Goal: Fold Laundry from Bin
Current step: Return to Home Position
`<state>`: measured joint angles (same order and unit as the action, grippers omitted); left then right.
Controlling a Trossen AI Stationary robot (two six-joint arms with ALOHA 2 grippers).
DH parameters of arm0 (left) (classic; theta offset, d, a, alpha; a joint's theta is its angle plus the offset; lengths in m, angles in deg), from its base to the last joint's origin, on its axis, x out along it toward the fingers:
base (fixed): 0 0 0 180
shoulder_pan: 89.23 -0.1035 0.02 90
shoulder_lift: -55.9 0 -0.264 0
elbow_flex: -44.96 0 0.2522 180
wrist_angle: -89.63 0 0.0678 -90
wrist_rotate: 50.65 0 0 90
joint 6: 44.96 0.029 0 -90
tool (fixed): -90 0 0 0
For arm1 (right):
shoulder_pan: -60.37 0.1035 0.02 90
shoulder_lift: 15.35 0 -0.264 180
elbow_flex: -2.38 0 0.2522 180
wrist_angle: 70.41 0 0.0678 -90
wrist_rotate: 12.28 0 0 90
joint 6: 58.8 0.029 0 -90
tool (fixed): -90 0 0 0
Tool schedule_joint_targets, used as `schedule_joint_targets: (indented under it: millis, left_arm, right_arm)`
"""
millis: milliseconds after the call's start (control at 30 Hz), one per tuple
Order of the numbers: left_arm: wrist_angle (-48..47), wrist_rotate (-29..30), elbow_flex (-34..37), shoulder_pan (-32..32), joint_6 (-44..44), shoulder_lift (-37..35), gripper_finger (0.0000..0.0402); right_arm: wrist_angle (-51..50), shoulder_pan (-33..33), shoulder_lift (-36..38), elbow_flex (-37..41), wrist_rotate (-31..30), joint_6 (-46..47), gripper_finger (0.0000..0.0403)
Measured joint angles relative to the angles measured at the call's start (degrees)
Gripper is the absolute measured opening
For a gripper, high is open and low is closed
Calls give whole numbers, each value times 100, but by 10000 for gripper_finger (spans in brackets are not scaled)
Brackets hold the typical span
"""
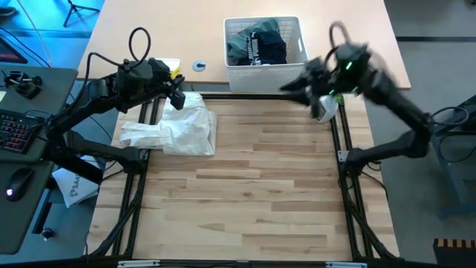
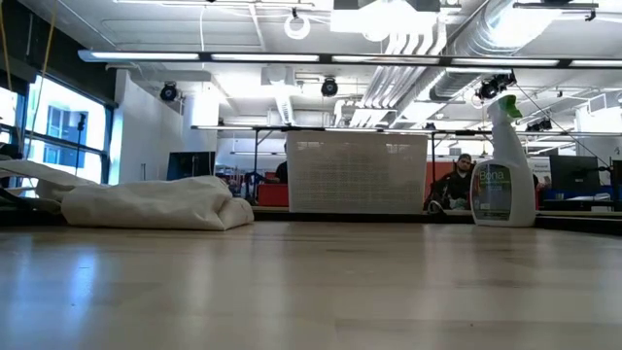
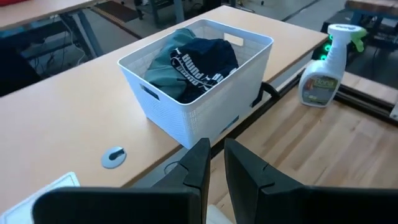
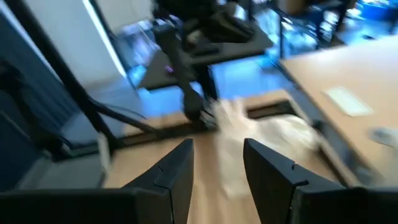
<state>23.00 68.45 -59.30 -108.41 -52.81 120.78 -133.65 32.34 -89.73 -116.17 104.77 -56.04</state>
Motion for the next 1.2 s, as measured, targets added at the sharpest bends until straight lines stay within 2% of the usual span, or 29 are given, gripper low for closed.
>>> schedule_joint_targets:
  millis: [100,200,300,500,700,967,1200]
  left_arm:
    - [2,71,0,0,-235,0,35]
    - [18,333,0,0,-526,11,35]
    - [26,387,0,0,-696,26,35]
    - [28,137,0,0,-1141,26,35]
    - [26,-145,0,0,-1721,13,35]
    - [24,-505,0,2,-2212,13,35]
    - [5,-669,0,7,-2346,13,35]
  right_arm:
    - [2264,320,613,1960,92,768,133]
    - [4346,478,1196,3537,313,1699,133]
    - [5471,569,1790,4774,318,2411,133]
    - [5829,882,3314,6537,-157,3025,133]
    - [5790,1730,4652,7912,-1137,3309,133]
    - [7229,3254,5900,9550,-2482,3332,133]
    - [7284,3896,6470,10191,-3629,2817,133]
